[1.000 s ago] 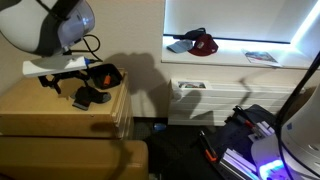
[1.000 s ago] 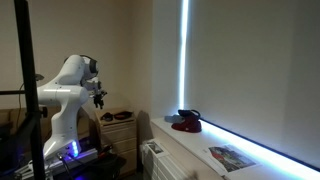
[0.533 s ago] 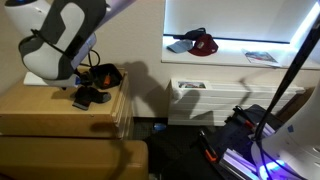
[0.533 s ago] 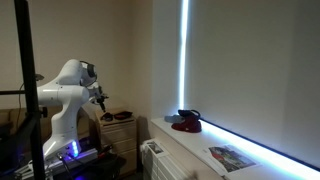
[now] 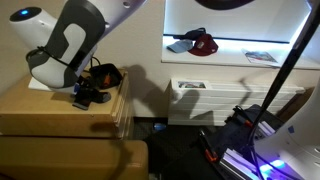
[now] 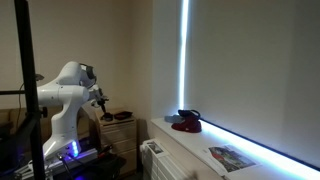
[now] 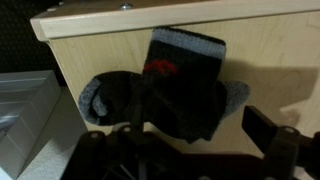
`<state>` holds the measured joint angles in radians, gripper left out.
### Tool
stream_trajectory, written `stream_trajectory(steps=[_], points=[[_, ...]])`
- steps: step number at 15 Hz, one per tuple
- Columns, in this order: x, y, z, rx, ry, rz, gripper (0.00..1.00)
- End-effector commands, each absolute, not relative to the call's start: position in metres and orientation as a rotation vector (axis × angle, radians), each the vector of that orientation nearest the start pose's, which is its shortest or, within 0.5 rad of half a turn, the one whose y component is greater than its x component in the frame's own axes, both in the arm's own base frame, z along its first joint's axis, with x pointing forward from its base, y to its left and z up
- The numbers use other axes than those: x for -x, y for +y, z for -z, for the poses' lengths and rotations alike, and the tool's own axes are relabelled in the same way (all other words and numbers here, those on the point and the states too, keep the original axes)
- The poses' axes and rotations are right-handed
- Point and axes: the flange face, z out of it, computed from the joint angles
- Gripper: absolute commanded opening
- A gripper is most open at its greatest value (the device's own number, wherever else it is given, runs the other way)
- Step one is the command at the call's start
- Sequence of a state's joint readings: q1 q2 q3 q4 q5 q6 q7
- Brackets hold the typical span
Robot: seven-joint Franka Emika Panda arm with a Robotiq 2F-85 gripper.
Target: Put the sock on the window ledge
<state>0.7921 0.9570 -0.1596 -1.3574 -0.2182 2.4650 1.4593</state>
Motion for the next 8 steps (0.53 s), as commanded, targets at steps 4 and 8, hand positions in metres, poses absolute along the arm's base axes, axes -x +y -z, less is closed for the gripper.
stream_trajectory(steps=[4,8], points=[[-0.588,0.454,-0.135,2.964,0.983,0.431,1.0],[-0.585,0.456,-0.128,2.965,0.976,0.423,0.74]])
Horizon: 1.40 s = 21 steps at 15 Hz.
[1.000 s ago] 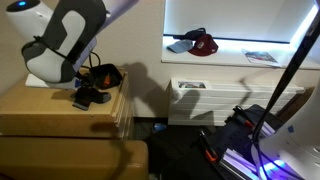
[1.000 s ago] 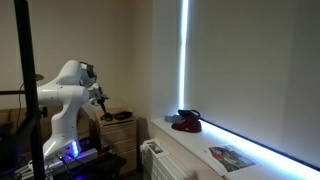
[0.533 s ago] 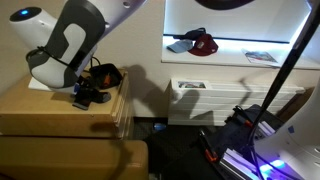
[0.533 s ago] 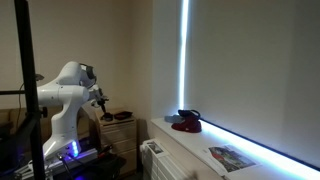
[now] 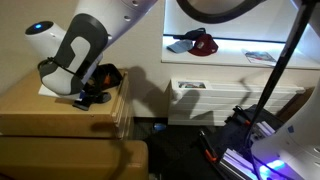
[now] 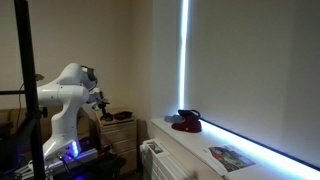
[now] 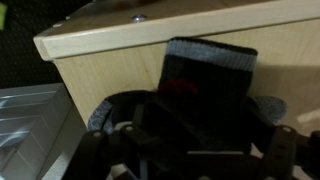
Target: Put the sock on the window ledge
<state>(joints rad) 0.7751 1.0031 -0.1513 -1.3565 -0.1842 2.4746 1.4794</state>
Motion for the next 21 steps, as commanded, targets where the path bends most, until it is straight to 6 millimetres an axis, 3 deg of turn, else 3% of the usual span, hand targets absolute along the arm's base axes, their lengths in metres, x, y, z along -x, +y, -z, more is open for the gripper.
stream_trajectory(steps=[1,8,10,12,16,21], points=[[-0.585,0.456,-0.128,2.962,0.972,0.415,0.66],[-0.583,0.456,-0.129,2.944,0.981,0.398,0.17],[-0.584,0.456,-0.138,2.913,0.978,0.367,0.04],[-0.586,0.456,-0.153,2.878,0.969,0.358,0.0],[-0.59,0.447,-0.224,2.776,0.919,0.401,0.02],[-0.581,0.43,-0.343,2.543,0.708,0.436,0.02]])
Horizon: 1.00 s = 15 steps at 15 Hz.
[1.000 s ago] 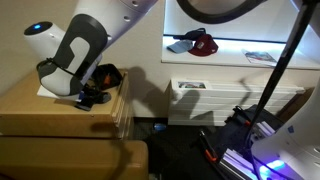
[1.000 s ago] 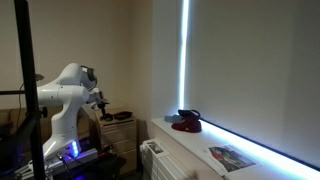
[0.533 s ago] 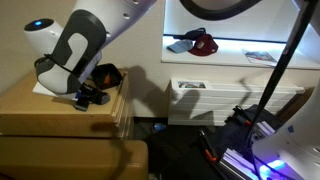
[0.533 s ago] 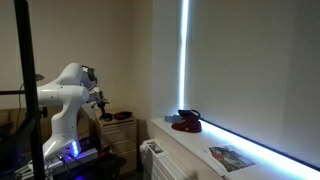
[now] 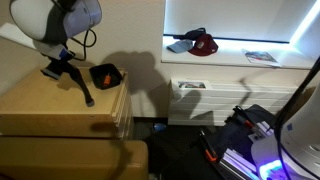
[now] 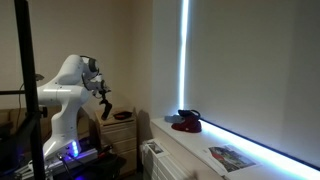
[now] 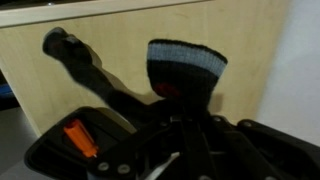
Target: Put the sock on the window ledge
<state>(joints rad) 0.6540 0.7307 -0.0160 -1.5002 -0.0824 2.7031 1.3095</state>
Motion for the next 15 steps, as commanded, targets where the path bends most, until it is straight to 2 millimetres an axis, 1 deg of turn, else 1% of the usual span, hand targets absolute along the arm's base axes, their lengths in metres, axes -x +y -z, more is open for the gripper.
stream_trajectory(steps=[1,3,5,6,8,10,12,13,15], points=[[-0.579,0.423,-0.365,2.517,0.704,0.458,0.02],[-0.575,0.399,-0.407,2.48,0.736,0.532,0.02],[-0.566,0.372,-0.446,2.484,0.754,0.614,0.02],[-0.559,0.355,-0.461,2.542,0.733,0.67,0.02],[-0.545,0.321,-0.49,2.626,0.773,0.781,0.02],[-0.528,0.285,-0.516,2.661,0.91,0.888,0.02],[-0.508,0.247,-0.533,2.653,1.085,0.965,0.02],[-0.497,0.229,-0.538,2.636,1.184,0.958,0.02],[-0.47,0.194,-0.537,2.62,1.37,0.889,0.02]])
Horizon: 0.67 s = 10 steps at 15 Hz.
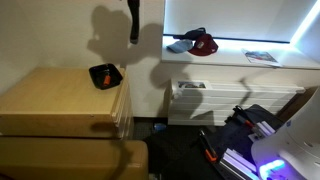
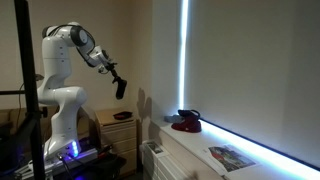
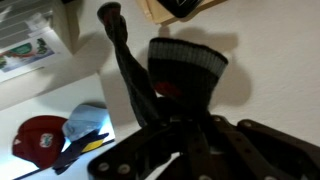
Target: Put the sock on the window ledge
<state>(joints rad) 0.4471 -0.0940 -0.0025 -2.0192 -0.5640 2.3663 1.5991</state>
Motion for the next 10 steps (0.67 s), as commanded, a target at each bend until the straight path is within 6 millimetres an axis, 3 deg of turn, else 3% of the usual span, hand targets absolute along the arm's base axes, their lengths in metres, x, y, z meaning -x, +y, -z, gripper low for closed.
stream_trajectory(steps=[1,4,7,8,10], points=[[-0.504,0.221,-0.544,2.629,1.249,0.92,0.07],[-0.477,0.194,-0.545,2.623,1.337,0.91,0.07],[-0.473,0.195,-0.541,2.626,1.342,0.904,0.07],[-0.473,0.196,-0.54,2.627,1.342,0.903,0.02],[-0.478,0.15,-0.528,2.625,1.53,0.97,0.02]])
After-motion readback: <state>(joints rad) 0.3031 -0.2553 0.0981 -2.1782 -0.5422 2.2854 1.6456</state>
